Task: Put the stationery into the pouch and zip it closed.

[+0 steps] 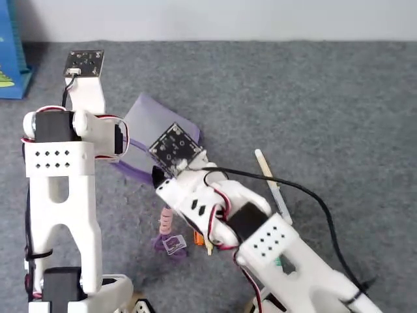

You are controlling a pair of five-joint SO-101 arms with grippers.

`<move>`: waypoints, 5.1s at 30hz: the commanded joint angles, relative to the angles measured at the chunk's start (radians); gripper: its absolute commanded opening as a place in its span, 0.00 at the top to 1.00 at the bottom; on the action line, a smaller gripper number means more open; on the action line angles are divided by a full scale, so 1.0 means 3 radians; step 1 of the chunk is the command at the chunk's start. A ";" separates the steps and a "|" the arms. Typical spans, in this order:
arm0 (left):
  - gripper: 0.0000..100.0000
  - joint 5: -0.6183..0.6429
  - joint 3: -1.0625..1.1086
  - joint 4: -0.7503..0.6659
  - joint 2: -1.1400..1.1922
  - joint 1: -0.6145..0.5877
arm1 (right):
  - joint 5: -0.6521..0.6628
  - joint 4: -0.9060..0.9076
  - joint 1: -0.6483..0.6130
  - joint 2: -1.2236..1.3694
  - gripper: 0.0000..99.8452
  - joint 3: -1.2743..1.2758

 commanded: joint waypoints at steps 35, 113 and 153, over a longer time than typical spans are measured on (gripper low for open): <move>0.97 -0.1238 0.0693 -0.0020 -0.1227 -0.0430 | 0.0547 0.1250 0.0197 0.0263 0.99 -0.1534; 0.99 -0.0348 0.0862 0.0056 -0.1268 -0.0435 | 0.0941 0.1297 0.2232 0.3721 0.88 -0.2614; 0.99 -0.0348 0.0872 0.0056 -0.1268 -0.0435 | -0.0895 0.2657 0.0995 -0.0258 0.99 -0.2010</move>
